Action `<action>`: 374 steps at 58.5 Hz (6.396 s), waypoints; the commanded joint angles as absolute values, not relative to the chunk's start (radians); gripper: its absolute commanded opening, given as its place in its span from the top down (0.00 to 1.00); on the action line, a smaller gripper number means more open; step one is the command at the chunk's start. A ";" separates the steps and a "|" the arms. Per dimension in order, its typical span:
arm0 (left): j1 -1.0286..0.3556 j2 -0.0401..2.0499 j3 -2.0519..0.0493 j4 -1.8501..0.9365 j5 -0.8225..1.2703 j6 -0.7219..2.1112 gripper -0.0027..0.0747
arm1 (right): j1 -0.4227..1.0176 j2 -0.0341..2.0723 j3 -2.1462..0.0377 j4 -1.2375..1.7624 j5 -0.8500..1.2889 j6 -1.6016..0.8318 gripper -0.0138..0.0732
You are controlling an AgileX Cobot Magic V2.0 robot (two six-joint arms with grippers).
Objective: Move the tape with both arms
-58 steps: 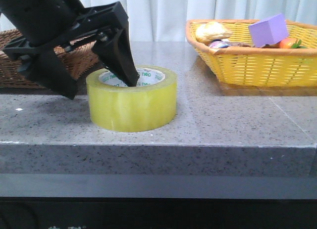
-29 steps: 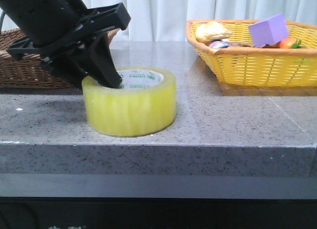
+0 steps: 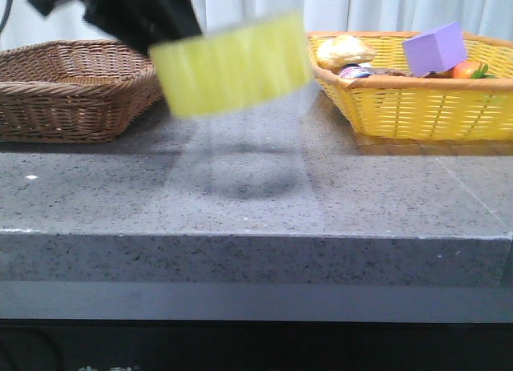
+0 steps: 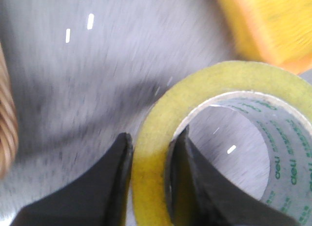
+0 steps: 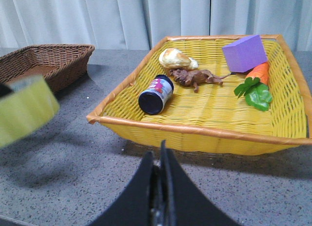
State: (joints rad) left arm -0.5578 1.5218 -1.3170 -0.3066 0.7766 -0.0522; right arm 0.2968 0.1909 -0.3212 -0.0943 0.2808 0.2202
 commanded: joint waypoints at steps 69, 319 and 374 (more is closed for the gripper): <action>-0.109 1.695 -1.529 -0.092 0.629 -0.060 0.76 | 0.291 0.201 -0.350 -0.110 0.188 0.214 0.98; -0.103 -0.024 0.048 -0.049 0.121 -0.027 0.99 | 0.291 0.201 -0.350 -0.110 0.166 0.214 0.98; -0.103 -0.024 0.048 -0.049 0.121 -0.027 0.99 | 0.069 -0.036 0.003 0.169 0.087 -0.054 0.98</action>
State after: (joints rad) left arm -0.1051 -0.0066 0.0086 -0.0429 0.2113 -0.0297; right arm 0.0753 -0.0095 0.0139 0.1600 0.1645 -0.0392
